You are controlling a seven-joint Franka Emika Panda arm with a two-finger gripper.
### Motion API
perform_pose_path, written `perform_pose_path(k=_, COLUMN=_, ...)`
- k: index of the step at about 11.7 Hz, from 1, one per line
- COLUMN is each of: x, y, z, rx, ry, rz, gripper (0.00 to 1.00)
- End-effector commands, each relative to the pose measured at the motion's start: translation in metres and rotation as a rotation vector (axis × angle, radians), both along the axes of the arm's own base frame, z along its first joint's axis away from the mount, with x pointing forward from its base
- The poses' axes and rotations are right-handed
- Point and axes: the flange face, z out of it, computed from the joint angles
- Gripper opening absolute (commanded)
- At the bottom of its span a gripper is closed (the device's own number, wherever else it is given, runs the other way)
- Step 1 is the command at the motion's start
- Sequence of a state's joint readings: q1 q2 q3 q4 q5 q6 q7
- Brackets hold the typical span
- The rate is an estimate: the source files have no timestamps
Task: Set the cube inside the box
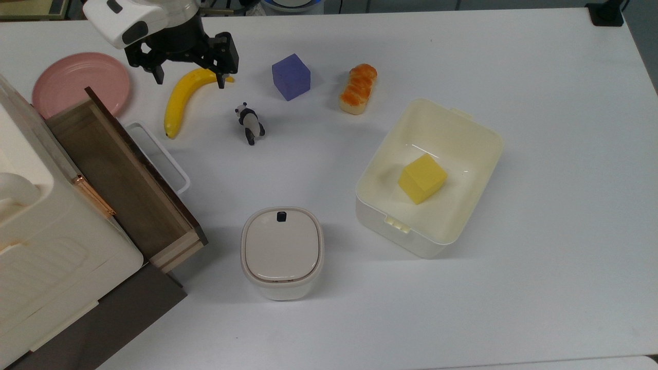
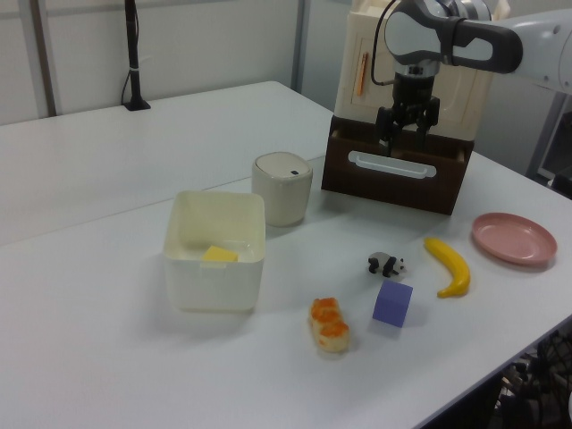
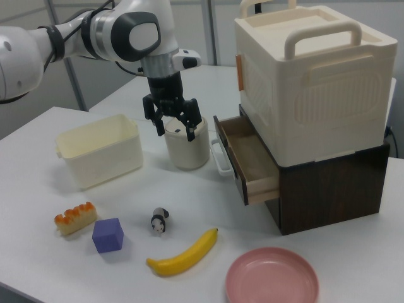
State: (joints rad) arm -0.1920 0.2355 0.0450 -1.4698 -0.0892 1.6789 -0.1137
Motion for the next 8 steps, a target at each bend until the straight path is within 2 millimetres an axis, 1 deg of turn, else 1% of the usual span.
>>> perform_pose_path(k=1, x=-0.015, y=-0.003, z=0.001, rx=0.006, ry=0.062, rz=0.084, gripper=1.00)
perform_pose_path(k=2, x=-0.017, y=-0.006, z=0.002, rx=0.006, ry=0.067, rz=0.093, gripper=1.00)
perform_pose_path(k=3, x=-0.020, y=-0.003, z=0.003, rx=0.006, ry=0.070, rz=0.099, gripper=1.00)
perform_pose_path(k=4, x=-0.025, y=0.000, z=-0.001, rx=0.008, ry=0.083, rz=0.109, gripper=1.00)
perform_pose_path(k=5, x=-0.035, y=0.004, z=-0.009, rx=0.017, ry=0.110, rz=0.163, gripper=1.00)
perform_pose_path(k=6, x=-0.046, y=0.008, z=-0.012, rx=0.025, ry=0.131, rz=0.238, gripper=1.00)
perform_pose_path(k=7, x=-0.057, y=0.020, z=-0.020, rx=0.032, ry=0.156, rz=0.277, gripper=1.00)
perform_pose_path(k=8, x=-0.067, y=0.040, z=-0.026, rx=0.021, ry=0.178, rz=0.312, gripper=1.00)
